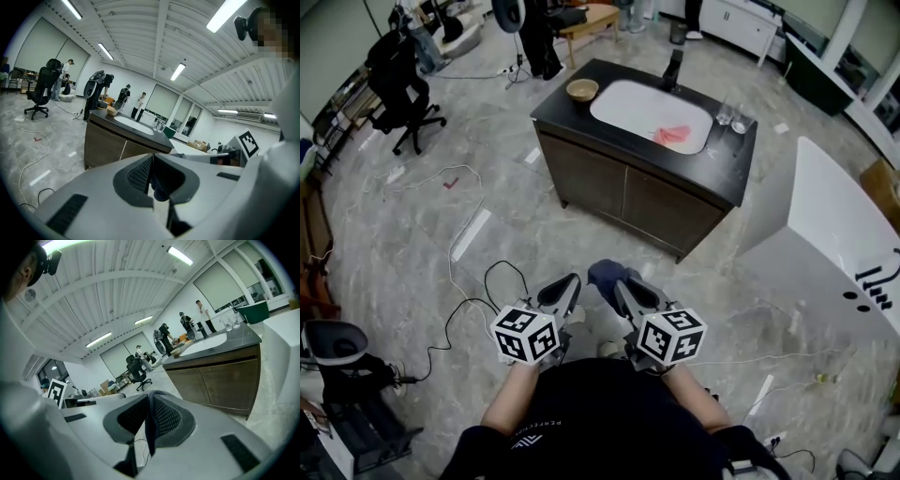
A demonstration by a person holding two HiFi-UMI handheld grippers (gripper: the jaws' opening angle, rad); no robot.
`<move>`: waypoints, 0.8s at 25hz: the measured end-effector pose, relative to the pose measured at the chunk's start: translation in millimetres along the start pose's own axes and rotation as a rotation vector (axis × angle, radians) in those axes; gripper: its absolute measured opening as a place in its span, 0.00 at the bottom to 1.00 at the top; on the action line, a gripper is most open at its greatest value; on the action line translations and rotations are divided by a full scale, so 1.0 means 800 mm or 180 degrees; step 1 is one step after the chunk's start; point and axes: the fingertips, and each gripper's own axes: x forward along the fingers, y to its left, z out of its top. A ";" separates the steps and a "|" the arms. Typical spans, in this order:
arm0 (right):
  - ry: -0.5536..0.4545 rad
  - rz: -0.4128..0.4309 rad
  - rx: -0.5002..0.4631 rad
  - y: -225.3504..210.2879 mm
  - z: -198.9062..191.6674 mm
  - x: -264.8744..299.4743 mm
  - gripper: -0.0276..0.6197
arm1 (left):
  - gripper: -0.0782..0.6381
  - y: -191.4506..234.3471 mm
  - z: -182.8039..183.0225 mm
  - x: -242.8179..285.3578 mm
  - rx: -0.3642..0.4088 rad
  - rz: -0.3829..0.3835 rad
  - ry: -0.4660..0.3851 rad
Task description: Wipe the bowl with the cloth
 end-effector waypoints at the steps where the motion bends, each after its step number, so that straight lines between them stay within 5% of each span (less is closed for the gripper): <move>1: -0.0009 -0.0016 0.0007 -0.004 0.003 0.001 0.13 | 0.13 0.001 0.003 0.005 0.0012 -0.0009 0.0007; 20: -0.0107 -0.0387 0.0133 -0.064 0.066 0.086 0.13 | 0.13 0.085 0.062 0.093 0.0011 -0.0306 0.0140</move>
